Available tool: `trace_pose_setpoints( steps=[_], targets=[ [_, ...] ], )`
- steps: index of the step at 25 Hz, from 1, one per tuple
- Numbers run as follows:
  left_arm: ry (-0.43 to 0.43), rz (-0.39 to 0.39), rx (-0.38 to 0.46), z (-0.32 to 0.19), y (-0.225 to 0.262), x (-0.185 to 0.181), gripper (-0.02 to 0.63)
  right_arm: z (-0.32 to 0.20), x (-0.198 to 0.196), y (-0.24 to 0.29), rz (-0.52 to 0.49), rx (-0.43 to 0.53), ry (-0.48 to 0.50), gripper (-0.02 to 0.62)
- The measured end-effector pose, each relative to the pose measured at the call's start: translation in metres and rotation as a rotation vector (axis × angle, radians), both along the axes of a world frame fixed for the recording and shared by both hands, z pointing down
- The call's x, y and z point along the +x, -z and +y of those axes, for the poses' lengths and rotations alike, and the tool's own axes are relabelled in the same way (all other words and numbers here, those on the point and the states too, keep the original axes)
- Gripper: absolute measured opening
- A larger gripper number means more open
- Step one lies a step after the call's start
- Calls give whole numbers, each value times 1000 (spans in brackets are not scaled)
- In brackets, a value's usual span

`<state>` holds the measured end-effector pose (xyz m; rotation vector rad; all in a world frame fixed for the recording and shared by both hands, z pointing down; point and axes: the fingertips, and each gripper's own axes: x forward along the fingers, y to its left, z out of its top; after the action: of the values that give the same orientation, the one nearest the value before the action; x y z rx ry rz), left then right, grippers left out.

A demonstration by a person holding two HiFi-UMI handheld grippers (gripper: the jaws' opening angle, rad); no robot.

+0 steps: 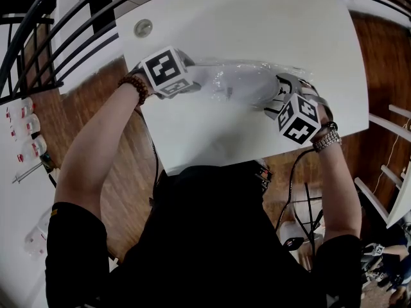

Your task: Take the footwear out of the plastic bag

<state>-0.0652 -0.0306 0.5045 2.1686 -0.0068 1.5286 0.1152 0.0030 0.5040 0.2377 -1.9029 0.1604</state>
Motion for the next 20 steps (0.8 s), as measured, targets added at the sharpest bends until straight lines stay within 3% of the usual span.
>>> trace_pose_setpoints(
  steps=[20],
  targets=[
    [72,17,-7,-3,8,-15,221,-2,11,-4,32,17,-48,362]
  ],
)
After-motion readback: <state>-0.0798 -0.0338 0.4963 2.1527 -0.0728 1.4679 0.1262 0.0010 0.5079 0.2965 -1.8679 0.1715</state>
